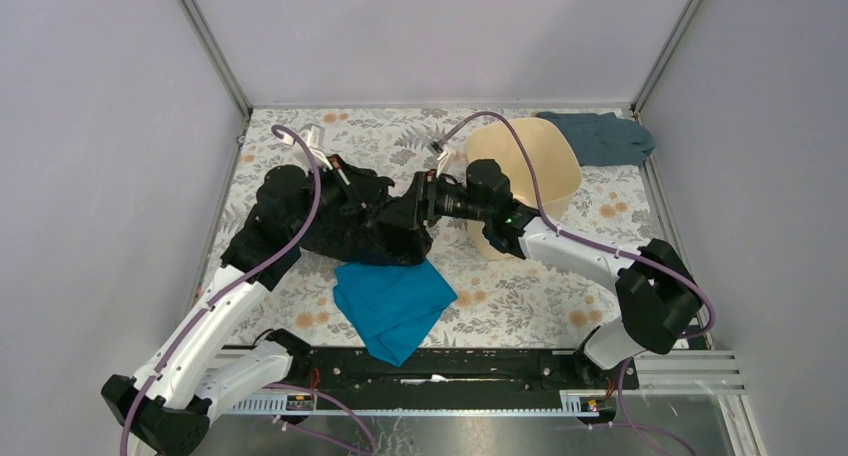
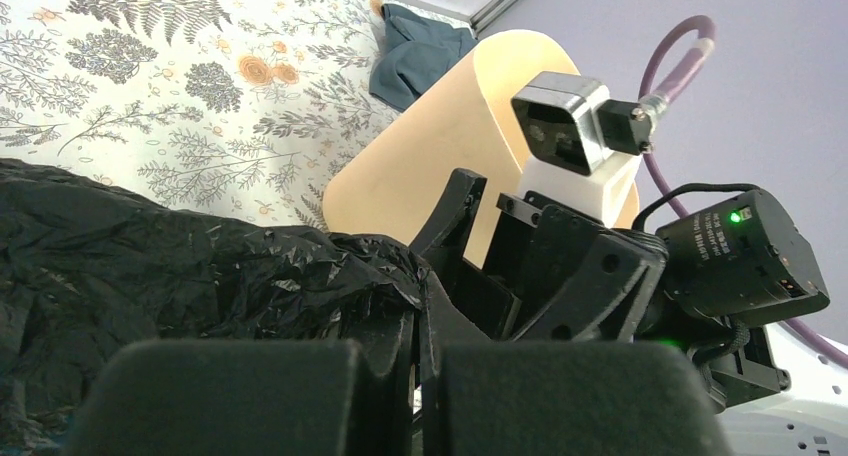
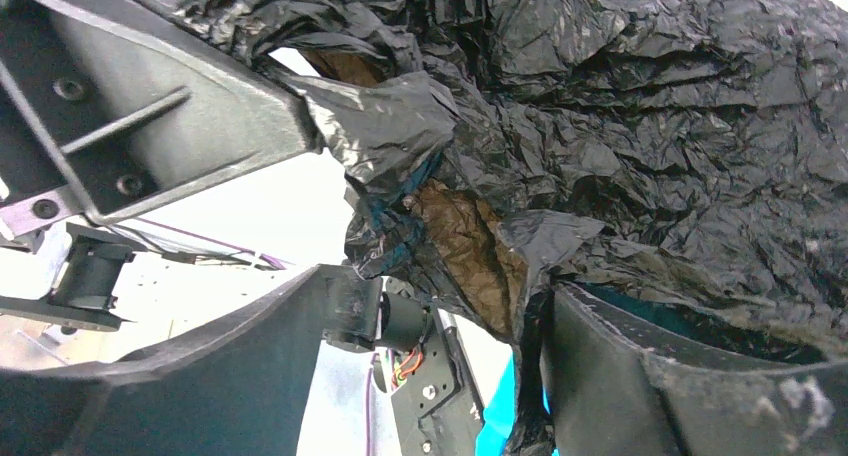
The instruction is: Put the trash bags into the trash bin
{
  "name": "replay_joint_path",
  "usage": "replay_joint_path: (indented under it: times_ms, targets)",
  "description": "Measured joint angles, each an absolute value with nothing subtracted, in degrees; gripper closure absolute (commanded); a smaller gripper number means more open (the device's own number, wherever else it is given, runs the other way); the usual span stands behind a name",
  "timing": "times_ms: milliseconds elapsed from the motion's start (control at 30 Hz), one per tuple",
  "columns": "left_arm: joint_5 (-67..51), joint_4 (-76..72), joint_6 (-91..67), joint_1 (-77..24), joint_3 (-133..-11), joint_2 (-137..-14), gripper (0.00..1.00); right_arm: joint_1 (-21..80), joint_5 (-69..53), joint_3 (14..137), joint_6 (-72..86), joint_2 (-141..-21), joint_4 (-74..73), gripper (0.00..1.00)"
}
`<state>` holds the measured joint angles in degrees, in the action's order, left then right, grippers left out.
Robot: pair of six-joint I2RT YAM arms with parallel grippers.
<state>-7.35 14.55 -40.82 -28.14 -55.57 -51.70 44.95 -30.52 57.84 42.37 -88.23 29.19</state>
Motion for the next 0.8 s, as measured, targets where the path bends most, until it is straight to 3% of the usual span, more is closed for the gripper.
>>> replay_joint_path:
  times_ms: [433, 533, 700, 733, 800]
  targets:
    - [-7.9, 14.6, -40.7, -28.1, -55.6, -52.6, 1.00, 51.2, -19.7, 63.3, 42.9, -90.2, 27.6, 0.18]
    - [-8.3, 14.7, -40.7, -28.0, -55.7, -52.6, 1.00, 53.5, -13.2, 63.5, 42.4, -90.2, 25.1, 0.30]
    - [-8.8, 15.6, -40.6, -28.0, -55.9, -52.5, 0.99, 55.2, -3.7, 63.5, 42.2, -90.2, 23.4, 0.42]
    - [-8.8, 15.7, -40.5, -28.0, -55.9, -52.3, 0.96, 55.3, -2.5, 63.5, 42.2, -90.2, 23.4, 0.47]
    - [-8.8, 16.1, -40.4, -28.0, -56.0, -52.0, 0.78, 55.5, -0.7, 63.5, 42.1, -90.3, 23.9, 0.75]
